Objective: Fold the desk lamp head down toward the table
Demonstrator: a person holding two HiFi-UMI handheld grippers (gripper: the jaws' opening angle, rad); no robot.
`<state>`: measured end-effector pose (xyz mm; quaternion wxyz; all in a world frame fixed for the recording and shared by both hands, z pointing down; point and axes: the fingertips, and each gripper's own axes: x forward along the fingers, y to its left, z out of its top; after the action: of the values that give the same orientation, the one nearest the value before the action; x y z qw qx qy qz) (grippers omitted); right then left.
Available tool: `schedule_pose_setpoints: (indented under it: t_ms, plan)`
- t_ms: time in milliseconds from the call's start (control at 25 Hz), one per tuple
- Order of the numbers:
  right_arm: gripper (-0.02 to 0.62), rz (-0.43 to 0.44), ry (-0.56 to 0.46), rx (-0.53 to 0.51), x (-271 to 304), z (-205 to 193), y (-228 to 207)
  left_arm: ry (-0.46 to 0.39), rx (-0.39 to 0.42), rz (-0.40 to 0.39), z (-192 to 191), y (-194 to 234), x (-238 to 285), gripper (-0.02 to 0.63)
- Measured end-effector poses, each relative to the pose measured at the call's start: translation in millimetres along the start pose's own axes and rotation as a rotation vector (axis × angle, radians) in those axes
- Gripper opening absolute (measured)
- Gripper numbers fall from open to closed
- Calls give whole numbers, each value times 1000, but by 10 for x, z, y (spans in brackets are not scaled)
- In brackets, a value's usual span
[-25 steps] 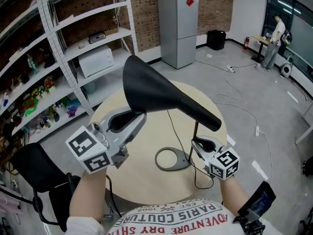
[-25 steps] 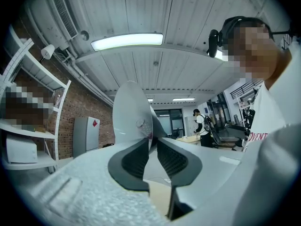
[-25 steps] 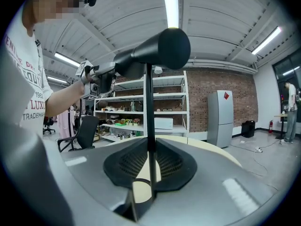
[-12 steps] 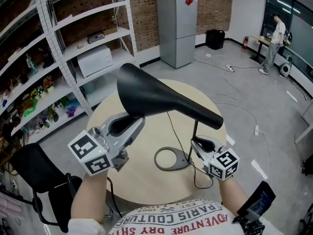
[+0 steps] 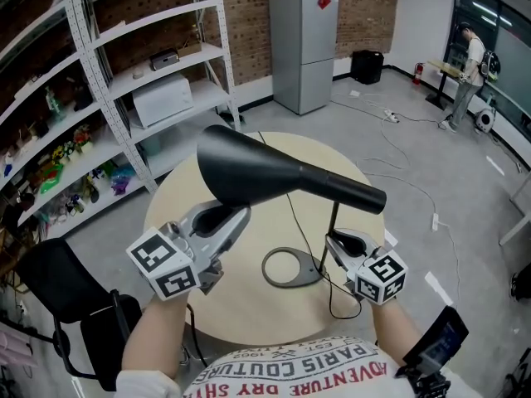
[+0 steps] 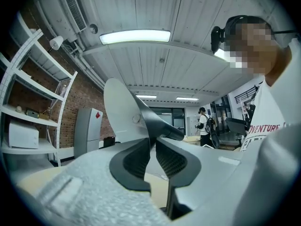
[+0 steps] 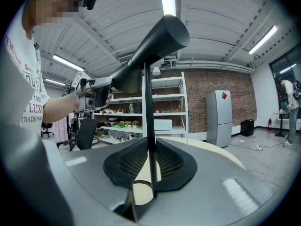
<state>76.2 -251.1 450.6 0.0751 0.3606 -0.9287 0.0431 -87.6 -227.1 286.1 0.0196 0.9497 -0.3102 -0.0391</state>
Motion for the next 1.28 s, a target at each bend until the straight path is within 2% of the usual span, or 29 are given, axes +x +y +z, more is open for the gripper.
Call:
schedule_pose_setpoints:
  t_ms: [800,1280]
  plan:
    - [49,-3,-6,9,10,-25,-12,35,-83,-7,-533,-41,41,35]
    - [49,-3,-12,18,16,-26,-23,37,-136,-16,-696,-83,90,32]
